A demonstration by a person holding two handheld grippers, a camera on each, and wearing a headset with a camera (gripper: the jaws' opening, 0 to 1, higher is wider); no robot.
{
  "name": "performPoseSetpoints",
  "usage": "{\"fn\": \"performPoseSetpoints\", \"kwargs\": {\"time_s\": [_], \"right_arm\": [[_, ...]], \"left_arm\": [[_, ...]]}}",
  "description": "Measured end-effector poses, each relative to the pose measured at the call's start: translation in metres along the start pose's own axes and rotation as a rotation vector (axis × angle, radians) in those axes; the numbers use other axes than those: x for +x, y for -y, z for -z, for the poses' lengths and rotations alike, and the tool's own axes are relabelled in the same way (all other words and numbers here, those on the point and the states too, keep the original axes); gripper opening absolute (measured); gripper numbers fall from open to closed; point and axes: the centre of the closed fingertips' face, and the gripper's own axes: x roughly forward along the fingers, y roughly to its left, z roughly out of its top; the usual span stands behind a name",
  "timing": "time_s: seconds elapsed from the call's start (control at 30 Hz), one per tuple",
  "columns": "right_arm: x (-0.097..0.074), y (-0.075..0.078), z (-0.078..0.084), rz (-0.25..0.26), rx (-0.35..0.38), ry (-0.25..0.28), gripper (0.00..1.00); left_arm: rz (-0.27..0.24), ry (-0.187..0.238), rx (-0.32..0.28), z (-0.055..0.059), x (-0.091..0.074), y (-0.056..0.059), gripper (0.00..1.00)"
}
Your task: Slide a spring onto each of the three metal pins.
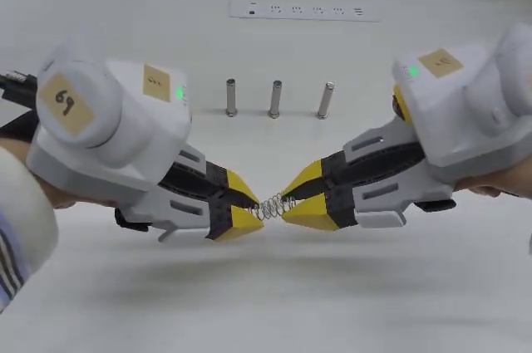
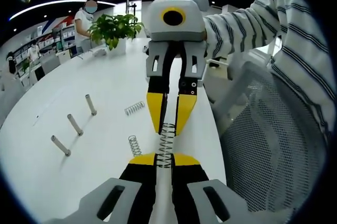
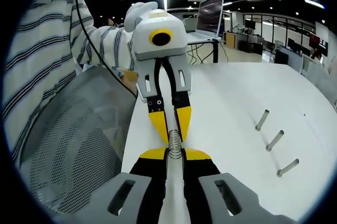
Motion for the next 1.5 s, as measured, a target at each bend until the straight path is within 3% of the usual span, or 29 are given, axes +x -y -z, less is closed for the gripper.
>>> {"fn": "performPoseSetpoints", "kwargs": {"time_s": [0.33,0.53,0.9,1.5], "right_arm": [[-0.005,-0.004,-0.004,0.005,0.002,-0.069,0.08],[-0.015,-0.005,-0.006,0.016,0.011,-0.112,0.07],[-0.027,-0.006,-0.006,0.025,-0.036,-0.204,0.07],[-0.032,-0.013,0.001,0.023,-0.114,-0.318,0.08]], "left_arm": [[-0.003,0.048,0.006,-0.004,0.005,0.003,0.01],[0.002,0.107,0.037,-0.013,0.011,0.007,0.01],[0.010,0.156,0.049,-0.027,0.024,0.009,0.02],[0.033,0.160,0.083,-0.032,0.032,0.017,0.01]]}}
